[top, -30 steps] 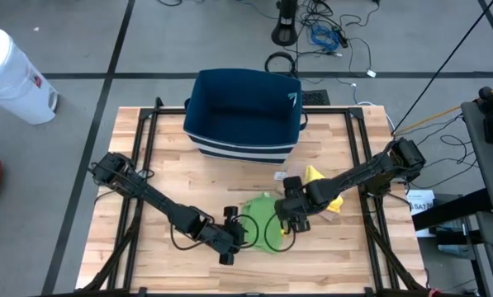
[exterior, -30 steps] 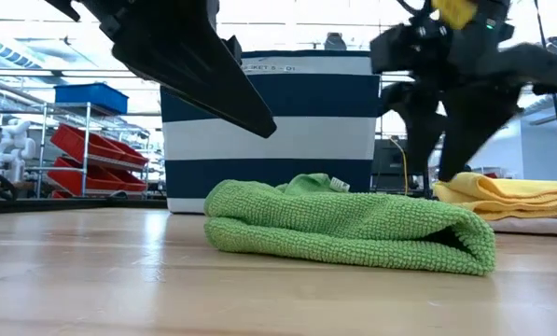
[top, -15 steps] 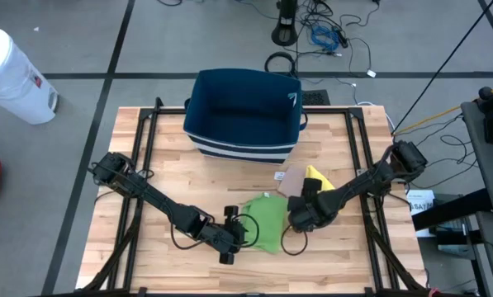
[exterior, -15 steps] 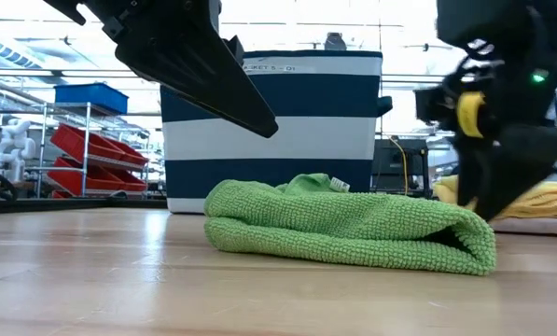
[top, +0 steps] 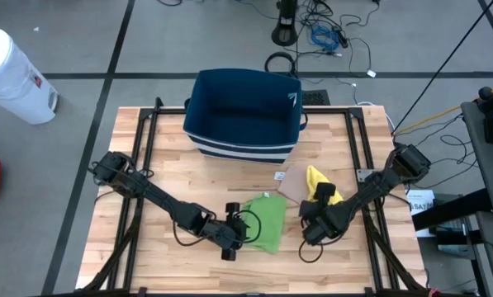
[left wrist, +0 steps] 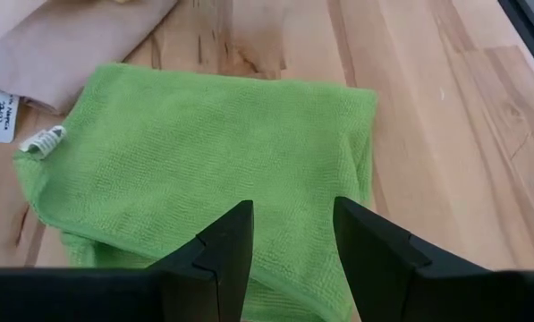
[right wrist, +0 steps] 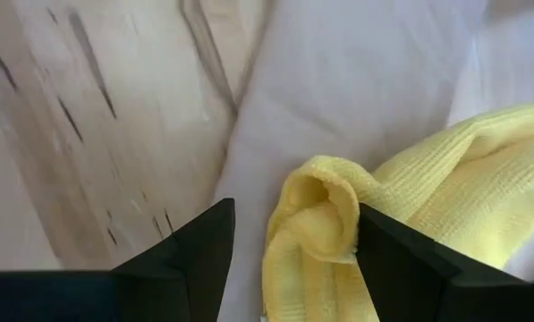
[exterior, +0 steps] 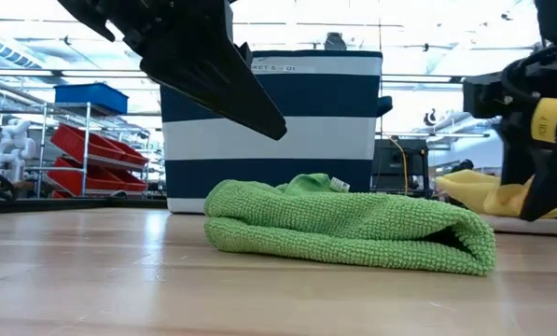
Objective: Fold towel
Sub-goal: Adjust the stacked towels
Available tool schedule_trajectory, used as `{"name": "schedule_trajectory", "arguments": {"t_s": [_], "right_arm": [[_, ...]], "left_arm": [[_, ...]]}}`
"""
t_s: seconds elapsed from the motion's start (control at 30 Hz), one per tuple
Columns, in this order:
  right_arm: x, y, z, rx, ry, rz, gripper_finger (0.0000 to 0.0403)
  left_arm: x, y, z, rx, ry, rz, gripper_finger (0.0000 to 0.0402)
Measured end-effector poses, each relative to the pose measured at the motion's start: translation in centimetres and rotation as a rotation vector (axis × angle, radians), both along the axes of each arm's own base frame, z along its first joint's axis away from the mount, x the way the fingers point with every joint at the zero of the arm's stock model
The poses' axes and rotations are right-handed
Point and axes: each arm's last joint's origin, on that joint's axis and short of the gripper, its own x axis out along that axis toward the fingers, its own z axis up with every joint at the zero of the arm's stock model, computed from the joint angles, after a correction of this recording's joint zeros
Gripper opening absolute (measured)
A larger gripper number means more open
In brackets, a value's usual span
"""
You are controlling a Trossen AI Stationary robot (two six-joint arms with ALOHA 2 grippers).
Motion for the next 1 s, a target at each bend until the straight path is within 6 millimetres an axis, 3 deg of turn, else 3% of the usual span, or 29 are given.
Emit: {"name": "schedule_trajectory", "arguments": {"t_s": [0.47, 0.67, 1.0], "right_arm": [[-0.8, 2.1, 1.2, 0.027, -0.062, 0.060, 0.0210], [-2.4, 2.0, 2.0, -0.051, -0.039, 0.014, 0.0210], [-1.8, 1.9, 1.8, -0.092, -0.111, 0.065, 0.0210]], "left_arm": [[0.1, 0.2, 0.0, 0.002, 0.000, 0.005, 0.0163], [0.2, 0.3, 0.0, 0.001, 0.001, 0.009, 0.0163], [0.2, 0.4, 0.0, -0.001, 0.001, 0.011, 0.0163]]}}
